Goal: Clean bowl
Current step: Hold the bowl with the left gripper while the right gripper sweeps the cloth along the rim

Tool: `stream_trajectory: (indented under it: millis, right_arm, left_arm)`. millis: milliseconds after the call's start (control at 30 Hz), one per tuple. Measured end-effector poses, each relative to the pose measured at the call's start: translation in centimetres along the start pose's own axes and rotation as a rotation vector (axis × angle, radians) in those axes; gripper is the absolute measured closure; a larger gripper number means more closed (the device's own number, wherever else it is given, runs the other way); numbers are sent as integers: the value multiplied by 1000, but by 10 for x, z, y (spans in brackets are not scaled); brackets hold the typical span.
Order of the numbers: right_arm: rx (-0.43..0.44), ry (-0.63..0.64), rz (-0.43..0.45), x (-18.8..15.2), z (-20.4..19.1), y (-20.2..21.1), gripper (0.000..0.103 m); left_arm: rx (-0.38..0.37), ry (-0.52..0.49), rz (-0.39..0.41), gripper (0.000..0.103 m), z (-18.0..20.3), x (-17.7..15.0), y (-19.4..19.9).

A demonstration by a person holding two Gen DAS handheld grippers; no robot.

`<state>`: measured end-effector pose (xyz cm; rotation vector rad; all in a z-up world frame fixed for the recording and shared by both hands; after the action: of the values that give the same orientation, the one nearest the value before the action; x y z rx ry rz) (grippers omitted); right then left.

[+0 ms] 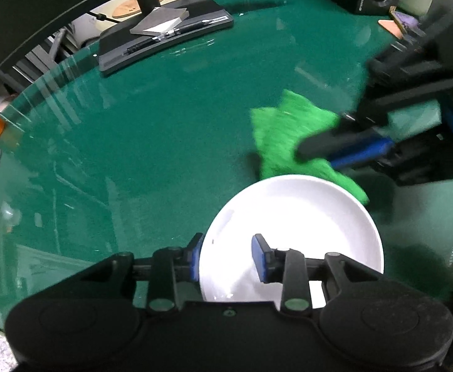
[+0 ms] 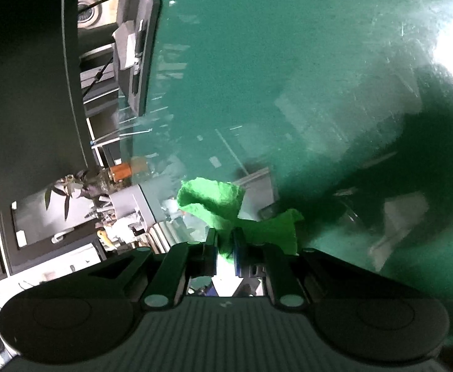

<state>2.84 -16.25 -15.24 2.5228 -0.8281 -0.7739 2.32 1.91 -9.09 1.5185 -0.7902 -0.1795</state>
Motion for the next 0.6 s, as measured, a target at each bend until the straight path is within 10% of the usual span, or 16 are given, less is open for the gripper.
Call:
stream_trajectory:
  millis: [600]
  right_arm:
    - [7, -24, 6, -7, 10, 5, 93]
  left_arm:
    - [-46, -65, -9, 68, 1, 7, -1]
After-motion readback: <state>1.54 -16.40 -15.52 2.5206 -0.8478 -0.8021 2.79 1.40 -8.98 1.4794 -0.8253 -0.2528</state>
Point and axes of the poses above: each gripper's, at about its wrist camera, not at the fingertips, and y roughly against the way its jaws point, z to its right, x to its top, the point moved 5 cm from there along -y, roughly the way its jaws point, and after that the axes turned 6 degrees about -y, right-handed, at the moved point
